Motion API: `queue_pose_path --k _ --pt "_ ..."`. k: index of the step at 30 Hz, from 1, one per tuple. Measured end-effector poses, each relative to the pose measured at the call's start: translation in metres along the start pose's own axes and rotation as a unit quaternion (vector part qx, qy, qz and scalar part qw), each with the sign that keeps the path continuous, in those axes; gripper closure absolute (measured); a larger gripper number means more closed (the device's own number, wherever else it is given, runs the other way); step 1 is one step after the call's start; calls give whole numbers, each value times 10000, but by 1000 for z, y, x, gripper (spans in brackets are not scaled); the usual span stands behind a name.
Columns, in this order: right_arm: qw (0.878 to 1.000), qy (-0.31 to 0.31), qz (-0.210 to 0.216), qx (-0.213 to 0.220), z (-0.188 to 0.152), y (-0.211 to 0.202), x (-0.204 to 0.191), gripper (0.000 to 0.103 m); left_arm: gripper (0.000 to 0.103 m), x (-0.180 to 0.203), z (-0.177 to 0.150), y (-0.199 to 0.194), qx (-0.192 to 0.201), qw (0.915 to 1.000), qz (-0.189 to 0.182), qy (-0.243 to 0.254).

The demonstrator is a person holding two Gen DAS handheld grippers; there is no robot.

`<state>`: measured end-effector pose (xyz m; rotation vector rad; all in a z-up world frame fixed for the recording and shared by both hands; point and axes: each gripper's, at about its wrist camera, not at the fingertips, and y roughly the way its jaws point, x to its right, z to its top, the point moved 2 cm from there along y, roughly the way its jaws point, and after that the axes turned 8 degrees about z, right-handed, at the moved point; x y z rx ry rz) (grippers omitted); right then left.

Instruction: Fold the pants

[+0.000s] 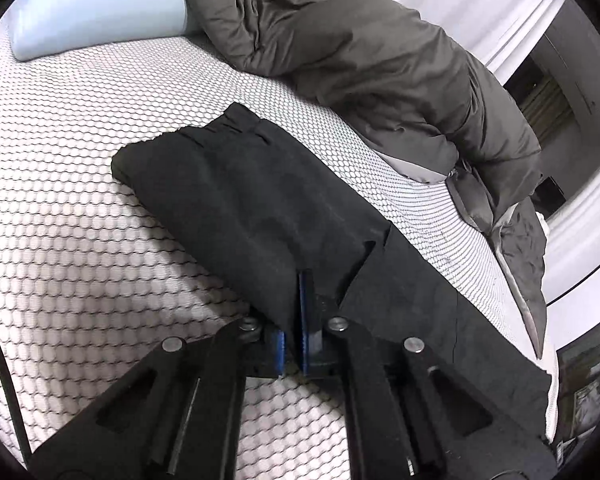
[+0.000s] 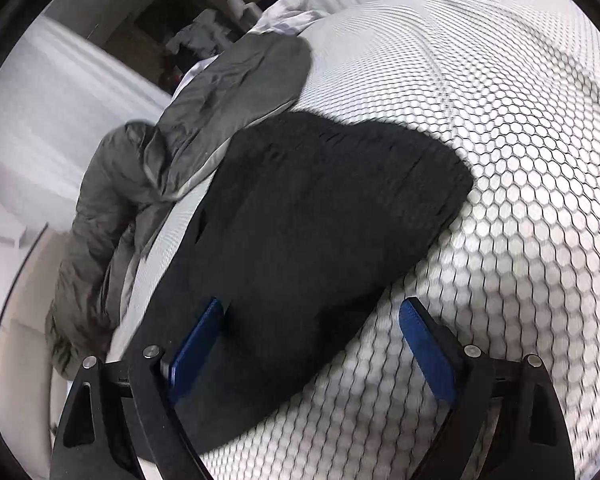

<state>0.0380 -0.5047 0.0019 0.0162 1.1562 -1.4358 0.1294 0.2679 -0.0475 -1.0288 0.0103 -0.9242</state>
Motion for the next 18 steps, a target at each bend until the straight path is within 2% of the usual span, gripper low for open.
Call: queue_pose_path --k 1,2,3,4,5,6,9,15,17,18 --pt "9998 115 31 163 4 2 4 15 101 -2 2 0 -18 10000 -21 -35" --pt "9992 225 66 339 9 4 7 30 101 -5 1 -1 -42 9999 -57 -84" --pt "9989 273 40 387 11 5 9 50 101 -8 0 -3 -61 9999 -81 -117" --pt "9988 345 41 334 12 9 11 58 101 -9 0 -4 -58 9998 -96 -132" --pt "9987 401 174 263 12 12 11 72 101 -12 -1 -9 -27 9999 -99 -131" --pt "9985 425 250 255 10 12 9 77 101 -15 -1 -15 25 9999 -80 -97" --pt "9990 242 374 96 -1 2 0 80 101 -29 -2 -37 201 9998 56 23" --pt "9981 -158 470 -377 -36 -28 -6 80 101 -77 -16 -79 288 9993 228 -19" --pt "9966 -181 542 -598 -48 -34 -2 77 100 -90 -21 -89 275 9991 315 -49" --pt "9955 -148 628 -693 -52 -38 2 69 98 -94 -23 -93 191 9988 443 24"
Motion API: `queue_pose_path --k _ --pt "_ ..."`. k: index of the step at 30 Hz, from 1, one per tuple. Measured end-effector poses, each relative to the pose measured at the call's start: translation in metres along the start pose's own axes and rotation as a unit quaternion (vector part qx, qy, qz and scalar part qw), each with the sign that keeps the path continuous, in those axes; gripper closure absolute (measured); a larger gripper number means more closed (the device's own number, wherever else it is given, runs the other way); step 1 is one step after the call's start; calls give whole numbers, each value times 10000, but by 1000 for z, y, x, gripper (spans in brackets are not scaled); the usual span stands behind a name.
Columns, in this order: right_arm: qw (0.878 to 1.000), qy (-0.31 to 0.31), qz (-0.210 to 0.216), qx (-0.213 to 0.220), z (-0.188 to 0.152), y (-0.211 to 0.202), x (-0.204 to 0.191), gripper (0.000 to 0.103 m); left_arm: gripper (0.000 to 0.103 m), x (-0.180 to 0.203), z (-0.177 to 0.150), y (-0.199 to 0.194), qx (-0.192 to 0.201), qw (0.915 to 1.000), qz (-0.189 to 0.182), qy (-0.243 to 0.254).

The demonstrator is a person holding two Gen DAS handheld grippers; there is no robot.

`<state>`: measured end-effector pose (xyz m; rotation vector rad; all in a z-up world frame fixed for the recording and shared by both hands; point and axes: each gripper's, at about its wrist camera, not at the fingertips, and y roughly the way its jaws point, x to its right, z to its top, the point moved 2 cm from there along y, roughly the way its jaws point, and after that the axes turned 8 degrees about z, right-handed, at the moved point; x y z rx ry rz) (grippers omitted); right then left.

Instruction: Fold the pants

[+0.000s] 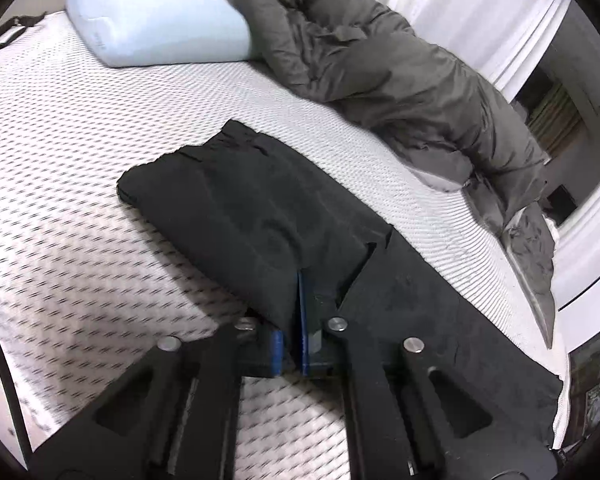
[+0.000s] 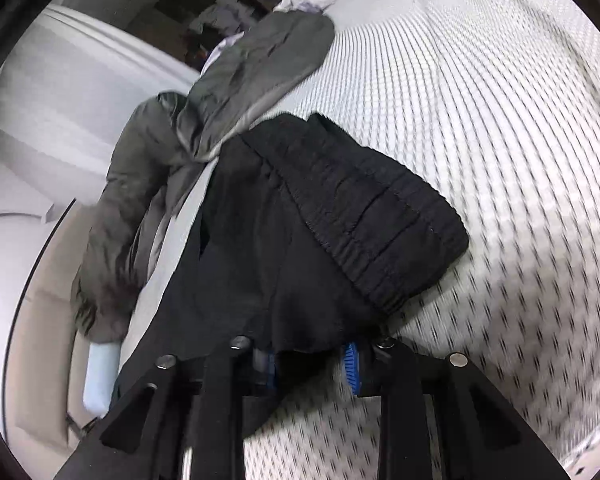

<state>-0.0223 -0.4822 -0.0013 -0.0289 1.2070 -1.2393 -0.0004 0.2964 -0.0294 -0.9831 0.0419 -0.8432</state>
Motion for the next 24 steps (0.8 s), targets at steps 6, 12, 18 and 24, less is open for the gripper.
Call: queue_pose_path --k 6,12,18,24 --pt "9959 717 415 372 2 -13 18 48 40 18 -18 -40 101 9971 206 722" --pt "9978 526 123 395 7 -9 10 79 21 61 -40 -86 534 9894 -432 1277" --pt "9996 -212 -127 107 2 -24 -10 65 21 130 -70 -81 304 9761 -1009 1901" --pt "9942 18 -710 807 16 -60 12 34 19 224 -133 -68 -158 9464 -1648 2775"
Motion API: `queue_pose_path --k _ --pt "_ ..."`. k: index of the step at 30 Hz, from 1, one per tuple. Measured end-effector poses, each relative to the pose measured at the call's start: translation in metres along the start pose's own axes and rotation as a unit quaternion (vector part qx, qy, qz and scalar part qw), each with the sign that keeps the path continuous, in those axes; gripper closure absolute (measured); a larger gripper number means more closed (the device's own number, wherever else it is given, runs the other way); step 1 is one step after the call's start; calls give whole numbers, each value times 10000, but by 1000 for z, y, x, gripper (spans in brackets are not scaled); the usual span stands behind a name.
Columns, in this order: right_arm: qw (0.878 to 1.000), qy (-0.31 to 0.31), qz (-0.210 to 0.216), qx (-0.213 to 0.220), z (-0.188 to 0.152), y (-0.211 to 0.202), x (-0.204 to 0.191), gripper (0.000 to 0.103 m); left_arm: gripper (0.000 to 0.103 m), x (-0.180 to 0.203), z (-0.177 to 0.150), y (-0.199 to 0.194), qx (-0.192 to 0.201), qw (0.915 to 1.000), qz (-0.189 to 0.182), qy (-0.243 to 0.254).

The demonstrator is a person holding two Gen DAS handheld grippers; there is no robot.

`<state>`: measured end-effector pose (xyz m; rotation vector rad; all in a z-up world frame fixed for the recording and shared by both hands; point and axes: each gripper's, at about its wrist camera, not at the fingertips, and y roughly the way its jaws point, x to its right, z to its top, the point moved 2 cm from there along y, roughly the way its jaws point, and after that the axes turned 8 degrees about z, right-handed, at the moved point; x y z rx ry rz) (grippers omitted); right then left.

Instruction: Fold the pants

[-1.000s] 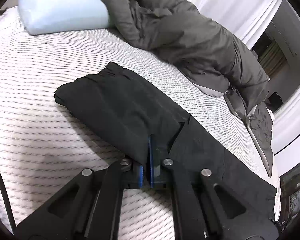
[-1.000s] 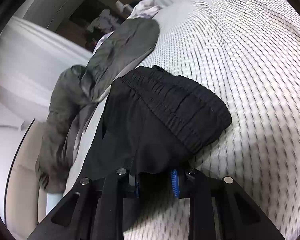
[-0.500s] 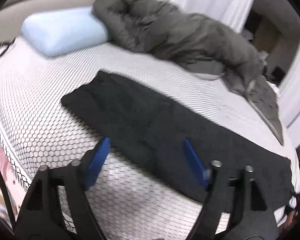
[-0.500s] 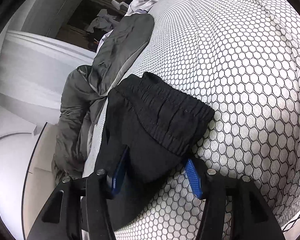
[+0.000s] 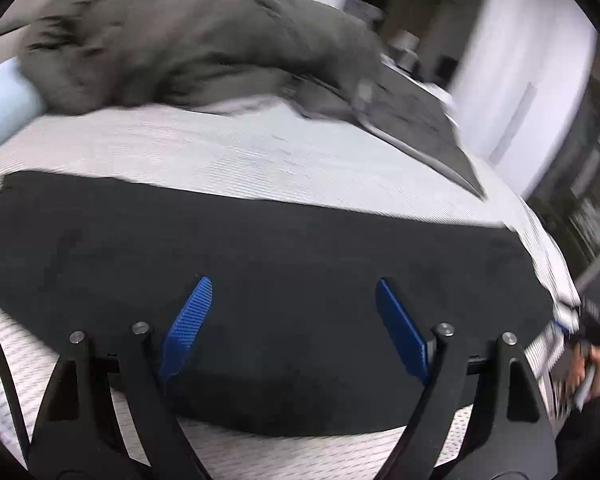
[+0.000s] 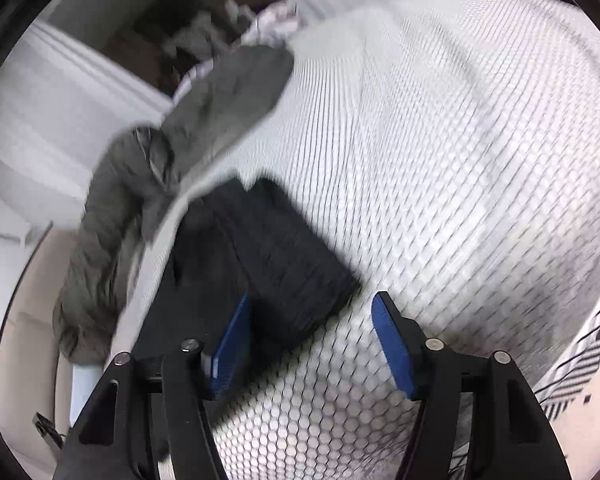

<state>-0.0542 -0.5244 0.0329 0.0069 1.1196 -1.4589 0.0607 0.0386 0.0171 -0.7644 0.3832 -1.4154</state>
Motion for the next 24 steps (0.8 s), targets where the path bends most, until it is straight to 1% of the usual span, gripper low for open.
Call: queue_pose_path --k 1,2,3,4,5,6,7,8,9,10,11,12,14,16,17,19,20,22,23,24 --pt "9996 -171 -117 190 4 -3 -3 32 19 17 -5 7 -81 9998 -128 147" --pt "9992 -293 -169 216 6 -3 -5 32 19 35 -9 15 -172 9990 -284 298" --pt "9991 -382 -143 144 9 4 -7 32 19 53 -15 22 -253 9974 -495 459" --pt "9993 -368 -27 49 11 10 -8 32 19 68 -22 28 -319 9954 -677 600" --pt "9994 -283 91 -152 13 21 -7 32 19 82 -29 34 -406 9931 -803 758" --pt "9990 -201 37 -390 12 33 -4 44 19 94 -36 40 -503 9912 -819 913" --pt "9980 -225 -151 -566 10 42 -1 51 19 101 -42 44 -562 9901 -778 1029" --pt "9953 -539 -432 -674 5 48 -3 55 19 107 -47 47 -608 9889 -732 1139" --pt "9915 -928 -602 -689 0 48 -9 55 19 112 -51 49 -638 9882 -662 1224" --pt "9862 -1299 -797 -652 -3 44 -16 55 19 115 -53 51 -656 9885 -552 1247" --pt "9812 -1528 -999 -631 -6 40 -20 52 19 116 -53 55 -681 9889 -465 1232" --pt "9766 -1683 -1186 -621 -9 37 -23 44 19 119 -53 55 -694 9892 -419 1220" --pt "9749 -1765 -1283 -447 -7 30 -26 34 19 120 -54 51 -658 9888 -557 1218" --pt "9771 -1793 -1095 -331 0 26 -35 34 19 128 -59 48 -627 9866 -766 1296" --pt "9784 -1849 -879 -303 5 26 -43 34 19 139 -62 48 -630 9846 -854 1391" --pt "9781 -1999 -467 -345 17 34 -60 34 19 148 -66 52 -702 9807 -945 1562" --pt "9762 -2096 -361 -417 25 42 -69 34 19 156 -70 56 -769 9775 -944 1722" --pt "9720 -2262 -196 -599 40 61 -83 34 18 169 -81 61 -798 9697 -777 2176" --pt "9705 -2311 -91 -681 51 74 -89 34 18 172 -85 59 -732 9677 -754 2292" --pt "9697 -2324 -14 -751 58 85 -91 34 16 172 -87 59 -706 9674 -782 2305"
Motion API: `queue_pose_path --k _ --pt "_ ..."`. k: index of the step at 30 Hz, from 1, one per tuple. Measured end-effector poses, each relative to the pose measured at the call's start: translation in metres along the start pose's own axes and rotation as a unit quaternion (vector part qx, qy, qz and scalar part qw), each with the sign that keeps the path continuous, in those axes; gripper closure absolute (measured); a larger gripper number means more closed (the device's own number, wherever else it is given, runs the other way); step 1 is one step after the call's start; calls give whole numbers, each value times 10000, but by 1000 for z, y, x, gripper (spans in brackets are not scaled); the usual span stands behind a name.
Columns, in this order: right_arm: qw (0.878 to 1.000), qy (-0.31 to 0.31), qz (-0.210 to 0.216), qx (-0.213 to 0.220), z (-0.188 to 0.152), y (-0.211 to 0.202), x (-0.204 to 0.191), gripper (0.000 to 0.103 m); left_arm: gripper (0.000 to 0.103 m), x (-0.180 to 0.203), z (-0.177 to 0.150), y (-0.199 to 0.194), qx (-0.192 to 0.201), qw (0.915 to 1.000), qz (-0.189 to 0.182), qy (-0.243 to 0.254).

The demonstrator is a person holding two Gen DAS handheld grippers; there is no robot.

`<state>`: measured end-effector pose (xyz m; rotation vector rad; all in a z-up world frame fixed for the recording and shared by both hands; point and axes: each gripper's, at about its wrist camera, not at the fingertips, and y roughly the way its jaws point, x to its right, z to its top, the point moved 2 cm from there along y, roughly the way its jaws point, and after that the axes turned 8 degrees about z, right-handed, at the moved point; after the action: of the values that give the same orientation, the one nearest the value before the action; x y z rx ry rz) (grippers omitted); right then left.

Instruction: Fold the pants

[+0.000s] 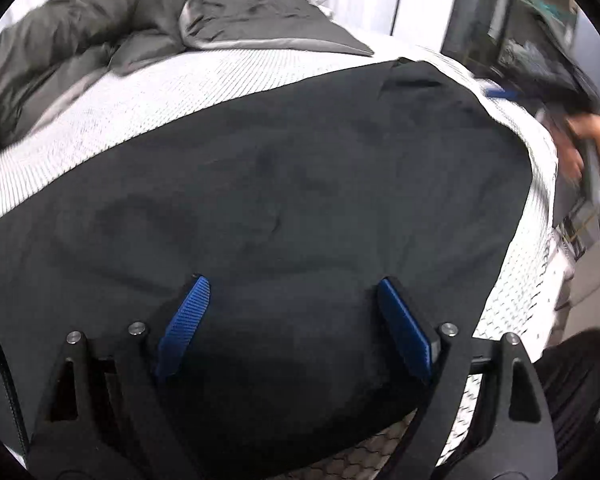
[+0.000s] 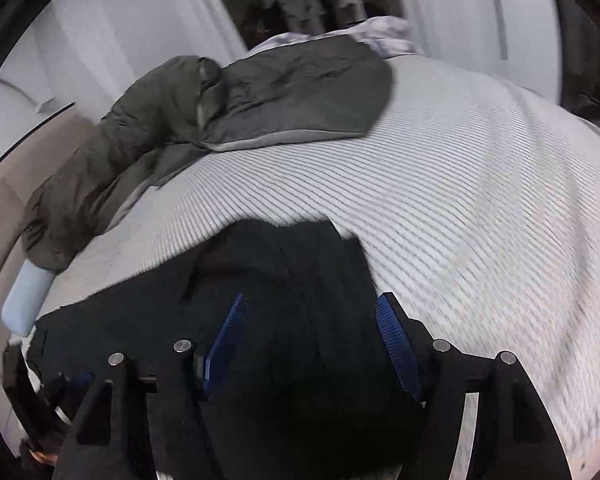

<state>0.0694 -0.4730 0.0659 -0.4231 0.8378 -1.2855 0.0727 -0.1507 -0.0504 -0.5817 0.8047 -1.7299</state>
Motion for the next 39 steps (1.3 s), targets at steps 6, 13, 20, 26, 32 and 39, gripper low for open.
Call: queue_pose_path --k 6,13,20,26,32,39 --pt "9972 63 203 -713 57 83 22 58 14 -9 -3 3 -94 9994 -238 -231" --pt "9998 -218 -15 26 79 71 27 98 14 -16 -5 2 -120 9992 -316 -220" --pt "9948 -407 -826 -428 80 110 32 89 12 -17 -4 2 -161 9992 -290 -218" --pt "9875 -846 -1306 257 64 46 -7 31 11 -29 2 -19 39 9992 -180 -341" --pt "9836 -1766 -351 -104 -11 38 -103 15 1 -17 12 -22 236 9995 -169 -106" --pt "9467 -3011 -120 -1138 -92 108 -154 15 1 -20 3 0 -283 9996 -25 25"
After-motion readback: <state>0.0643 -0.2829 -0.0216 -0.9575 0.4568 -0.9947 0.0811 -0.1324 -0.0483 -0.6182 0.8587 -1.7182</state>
